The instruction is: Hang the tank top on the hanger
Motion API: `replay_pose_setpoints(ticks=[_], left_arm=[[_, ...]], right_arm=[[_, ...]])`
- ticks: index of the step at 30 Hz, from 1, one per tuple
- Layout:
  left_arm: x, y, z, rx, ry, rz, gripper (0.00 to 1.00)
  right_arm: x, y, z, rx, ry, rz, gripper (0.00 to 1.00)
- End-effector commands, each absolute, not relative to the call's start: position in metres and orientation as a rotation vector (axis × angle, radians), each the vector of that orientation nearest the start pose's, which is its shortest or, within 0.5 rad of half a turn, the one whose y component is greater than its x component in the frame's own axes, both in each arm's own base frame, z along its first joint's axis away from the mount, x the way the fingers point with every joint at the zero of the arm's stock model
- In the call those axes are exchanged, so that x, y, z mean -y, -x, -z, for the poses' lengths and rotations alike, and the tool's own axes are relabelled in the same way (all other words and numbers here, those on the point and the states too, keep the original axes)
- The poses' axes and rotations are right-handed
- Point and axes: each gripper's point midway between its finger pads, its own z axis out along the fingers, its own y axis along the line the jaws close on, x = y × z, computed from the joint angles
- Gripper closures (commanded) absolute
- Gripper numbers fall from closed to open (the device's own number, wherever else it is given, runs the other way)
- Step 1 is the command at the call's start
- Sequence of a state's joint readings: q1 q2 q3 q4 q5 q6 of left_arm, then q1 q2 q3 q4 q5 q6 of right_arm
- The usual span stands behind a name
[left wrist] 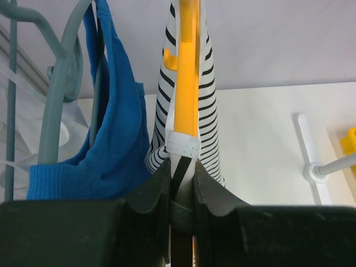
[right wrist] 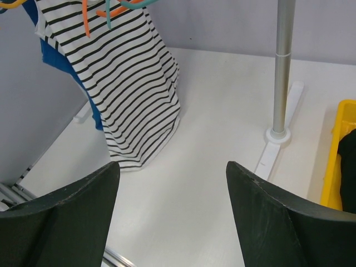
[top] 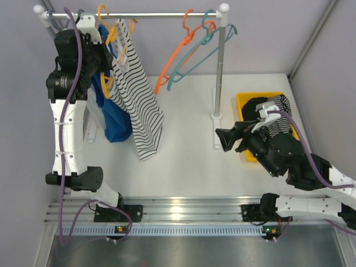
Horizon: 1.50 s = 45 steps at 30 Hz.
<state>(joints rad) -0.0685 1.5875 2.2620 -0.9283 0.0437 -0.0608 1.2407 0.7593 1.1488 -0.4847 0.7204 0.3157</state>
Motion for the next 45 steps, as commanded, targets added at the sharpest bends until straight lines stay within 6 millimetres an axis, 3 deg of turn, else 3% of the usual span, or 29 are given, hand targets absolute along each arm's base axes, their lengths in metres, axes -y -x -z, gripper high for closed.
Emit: replay_pose_setpoints(ticks=[1,7,13,16,17,20,27,32,33,37,39,40,42,43,44,45], left_arm=[[0.048,-0.419,-0.511,-1.684,-0.08,0.19,1.0],[0.05,-0.428,-0.491,-1.739,-0.079,0.204,1.0],[0.05,-0.422,-0.483,-1.762,-0.084,0.206,1.0],[0.05,-0.415,-0.486,-1.753,-0.086,0.207,0.9],[0.049,-0.41,-0.489,-1.745,-0.085,0.203,0.82],[0.048,-0.406,-0.487,-1.748,-0.089,0.197,0.7],[0.054,-0.392,-0.504,-1.697,-0.124,0.223,0.53],[0.056,-0.376,-0.518,-1.646,-0.152,0.23,0.45],[0.056,-0.374,-0.523,-1.625,-0.158,0.227,0.36],[0.061,-0.35,-0.54,-1.545,-0.189,0.251,0.35],[0.071,-0.342,-0.539,-1.535,-0.215,0.312,0.35],[0.074,-0.329,-0.55,-1.491,-0.218,0.34,0.35],[0.087,-0.32,-0.54,-1.493,-0.25,0.42,0.35],[0.092,-0.303,-0.552,-1.432,-0.266,0.458,0.35],[0.099,-0.303,-0.535,-1.461,-0.279,0.504,0.35],[0.106,-0.294,-0.533,-1.446,-0.303,0.551,0.35]], right_arm=[[-0.188,-0.176,-0.404,-1.628,0.192,-0.626,0.23],[-0.191,-0.177,-0.401,-1.63,0.194,-0.626,0.23],[-0.194,-0.177,-0.399,-1.632,0.203,-0.628,0.23],[-0.196,-0.177,-0.398,-1.631,0.204,-0.635,0.23],[-0.197,-0.177,-0.397,-1.632,0.208,-0.633,0.23],[-0.198,-0.177,-0.396,-1.633,0.207,-0.637,0.23],[-0.199,-0.178,-0.395,-1.635,0.206,-0.635,0.22],[-0.202,-0.178,-0.392,-1.641,0.209,-0.633,0.21],[-0.203,-0.178,-0.391,-1.644,0.211,-0.631,0.21],[-0.205,-0.179,-0.389,-1.649,0.212,-0.631,0.21],[-0.206,-0.179,-0.388,-1.651,0.213,-0.63,0.2],[-0.206,-0.179,-0.386,-1.654,0.215,-0.627,0.2],[-0.206,-0.179,-0.386,-1.654,0.214,-0.628,0.19],[-0.207,-0.179,-0.385,-1.656,0.213,-0.629,0.19],[-0.207,-0.18,-0.383,-1.659,0.215,-0.626,0.19],[-0.208,-0.18,-0.382,-1.661,0.211,-0.63,0.18]])
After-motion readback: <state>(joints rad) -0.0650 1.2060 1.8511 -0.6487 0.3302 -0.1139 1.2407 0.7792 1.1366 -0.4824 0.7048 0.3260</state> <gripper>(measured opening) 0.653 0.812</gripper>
